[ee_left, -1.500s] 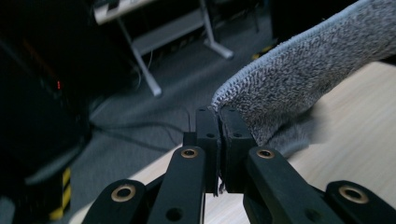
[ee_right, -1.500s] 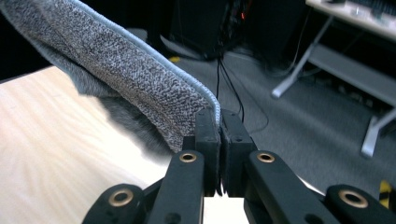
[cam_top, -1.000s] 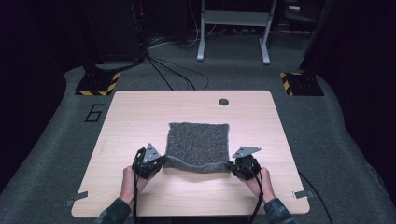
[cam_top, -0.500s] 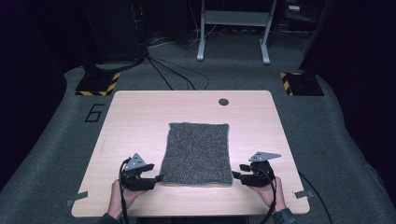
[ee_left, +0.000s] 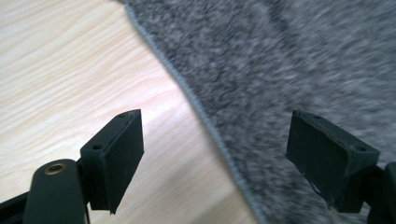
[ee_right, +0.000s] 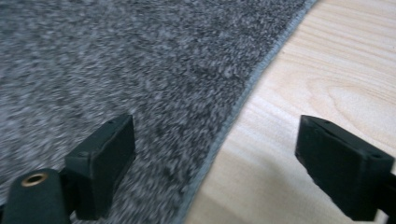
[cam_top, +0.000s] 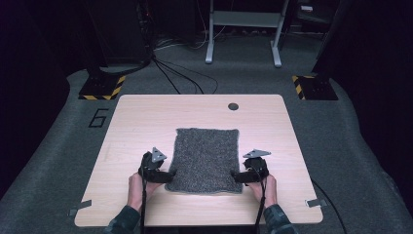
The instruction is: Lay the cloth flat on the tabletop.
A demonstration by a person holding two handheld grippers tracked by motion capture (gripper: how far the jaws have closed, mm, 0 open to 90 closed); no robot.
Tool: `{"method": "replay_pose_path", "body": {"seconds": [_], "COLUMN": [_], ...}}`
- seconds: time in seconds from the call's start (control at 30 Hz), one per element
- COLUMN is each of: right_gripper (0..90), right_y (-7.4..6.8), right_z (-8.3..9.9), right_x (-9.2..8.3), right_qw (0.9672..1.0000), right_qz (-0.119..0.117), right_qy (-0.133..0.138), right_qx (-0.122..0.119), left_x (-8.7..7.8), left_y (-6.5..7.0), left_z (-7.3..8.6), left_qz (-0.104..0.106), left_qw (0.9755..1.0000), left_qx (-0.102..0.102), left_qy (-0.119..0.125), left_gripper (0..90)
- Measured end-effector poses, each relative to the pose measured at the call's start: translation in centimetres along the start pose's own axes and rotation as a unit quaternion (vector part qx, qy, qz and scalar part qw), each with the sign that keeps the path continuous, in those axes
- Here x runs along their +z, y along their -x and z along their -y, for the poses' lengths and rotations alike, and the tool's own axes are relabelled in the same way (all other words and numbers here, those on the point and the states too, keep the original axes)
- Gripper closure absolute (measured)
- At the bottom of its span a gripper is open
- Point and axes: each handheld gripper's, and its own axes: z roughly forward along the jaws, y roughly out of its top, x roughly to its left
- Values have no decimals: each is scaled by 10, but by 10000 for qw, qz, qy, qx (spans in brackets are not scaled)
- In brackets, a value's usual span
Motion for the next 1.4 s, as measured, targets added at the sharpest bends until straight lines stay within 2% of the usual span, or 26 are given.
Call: {"method": "replay_pose_path", "body": {"seconds": [0.03,0.07,0.27,0.3,0.4,0.47,0.57,0.63,0.73,0.8,1.1,1.17,1.37,1.4], "right_gripper": [107,107,105,104,62,42,32,22,11,8,8,8,0,0], "right_y": [0,1,2,2,4,7,11,12,15,16,15,14,15,14], "right_z": [0,0,1,2,4,5,6,8,12,15,26,27,29,29], "right_x": [2,3,6,7,9,9,9,8,5,3,-6,-7,-7,-7], "right_qw": [9999,9999,9995,9993,9989,9991,9990,9991,9991,9990,9992,9992,9993,9993], "right_qz": [92,75,256,277,348,246,265,288,284,308,323,318,340,342], "right_qy": [-19,-23,-191,-223,-302,-356,-348,-323,-312,-310,-230,-226,-154,-157], "right_qx": [51,62,-56,-68,-101,-6,-66,10,1,7,53,42,51,72], "left_x": [1,2,7,7,6,5,4,3,1,0,-5,-5,-6,-6], "left_y": [1,1,7,8,9,10,11,13,16,18,24,24,22,21], "left_z": [1,2,9,10,14,16,18,20,23,25,30,30,29,29], "left_qz": [-18,-69,-111,-62,-61,-49,-19,24,70,37,91,93,73,64], "left_qw": [10000,9999,9997,9996,9999,9999,9998,9997,9996,9998,9996,9995,9996,9996], "left_qx": [12,40,102,82,-49,-86,-119,-188,-260,-195,-257,-290,-228,-279], "left_qy": [-49,-70,-206,-246,-154,-139,-149,-122,-110,-93,-50,-41,-125,-63], "left_gripper": [191,193,181,180,180,176,168,162,156,156,156,153,120,111]}}
